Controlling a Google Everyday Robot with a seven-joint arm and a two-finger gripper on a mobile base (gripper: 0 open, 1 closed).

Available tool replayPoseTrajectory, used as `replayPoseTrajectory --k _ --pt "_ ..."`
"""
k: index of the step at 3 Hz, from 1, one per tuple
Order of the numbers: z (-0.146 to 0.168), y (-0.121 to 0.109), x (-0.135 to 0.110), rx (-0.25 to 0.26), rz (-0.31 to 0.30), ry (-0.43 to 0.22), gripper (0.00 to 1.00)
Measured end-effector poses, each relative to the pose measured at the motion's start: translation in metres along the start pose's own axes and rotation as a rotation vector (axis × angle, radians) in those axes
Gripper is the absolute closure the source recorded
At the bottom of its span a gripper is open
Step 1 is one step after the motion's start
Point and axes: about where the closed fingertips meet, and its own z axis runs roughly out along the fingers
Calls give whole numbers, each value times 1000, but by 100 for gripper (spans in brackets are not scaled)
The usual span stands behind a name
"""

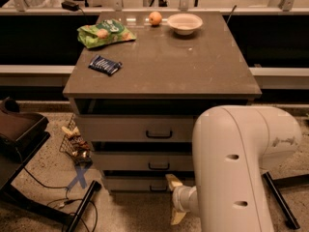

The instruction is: Open bottom drawer

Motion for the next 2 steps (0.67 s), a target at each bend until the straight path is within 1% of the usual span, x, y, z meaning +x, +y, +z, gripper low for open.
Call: replayPoseTrajectory --k 1,2 --pt "6 3 -4 -9 -2 1 0" --pt "28 25 -1 33 61 8 0"
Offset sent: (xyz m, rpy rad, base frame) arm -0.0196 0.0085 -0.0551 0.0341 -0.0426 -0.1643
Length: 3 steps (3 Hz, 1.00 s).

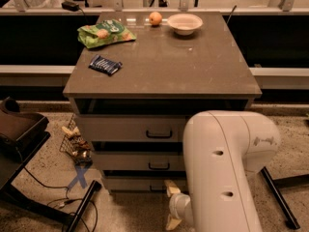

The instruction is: Open bottom drawer

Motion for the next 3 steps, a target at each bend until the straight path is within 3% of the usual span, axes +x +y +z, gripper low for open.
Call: replayPoseTrajectory --k 1,2,3 --pt "12 5 8 136 96 -53 0" --pt "14 -9 18 284 153 -139 0" --pt "15 -17 14 357 149 -211 0"
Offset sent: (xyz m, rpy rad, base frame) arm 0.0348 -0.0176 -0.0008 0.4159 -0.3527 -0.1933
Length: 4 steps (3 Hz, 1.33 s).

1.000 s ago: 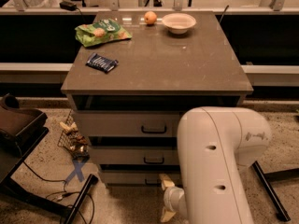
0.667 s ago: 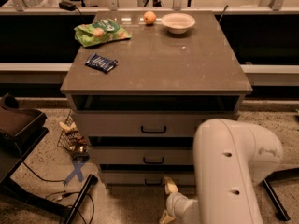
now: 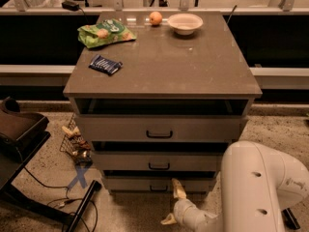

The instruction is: Open bottom drawer

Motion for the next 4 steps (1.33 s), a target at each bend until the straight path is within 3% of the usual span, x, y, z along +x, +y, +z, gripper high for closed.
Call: replayPoseTrajectory --k 2,3,4 --pt "9 7 -12 -22 -31 -23 0" --pt "23 17 -14 -28 -93 31 0" --pt "78 31 -10 4 -232 135 0"
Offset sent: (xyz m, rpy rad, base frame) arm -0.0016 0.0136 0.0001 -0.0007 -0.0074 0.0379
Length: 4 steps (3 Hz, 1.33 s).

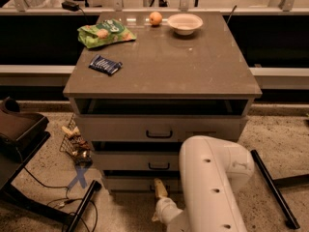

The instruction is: Open bottom drawer

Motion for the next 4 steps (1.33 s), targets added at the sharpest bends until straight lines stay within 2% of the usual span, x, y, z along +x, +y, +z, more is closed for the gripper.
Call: replayPoseTrajectory --k 2,3,4 --pt "46 -1 21 53 -111 148 0" --pt "59 -2 38 61 -155 221 0" --pt "70 -6 46 67 -185 266 0"
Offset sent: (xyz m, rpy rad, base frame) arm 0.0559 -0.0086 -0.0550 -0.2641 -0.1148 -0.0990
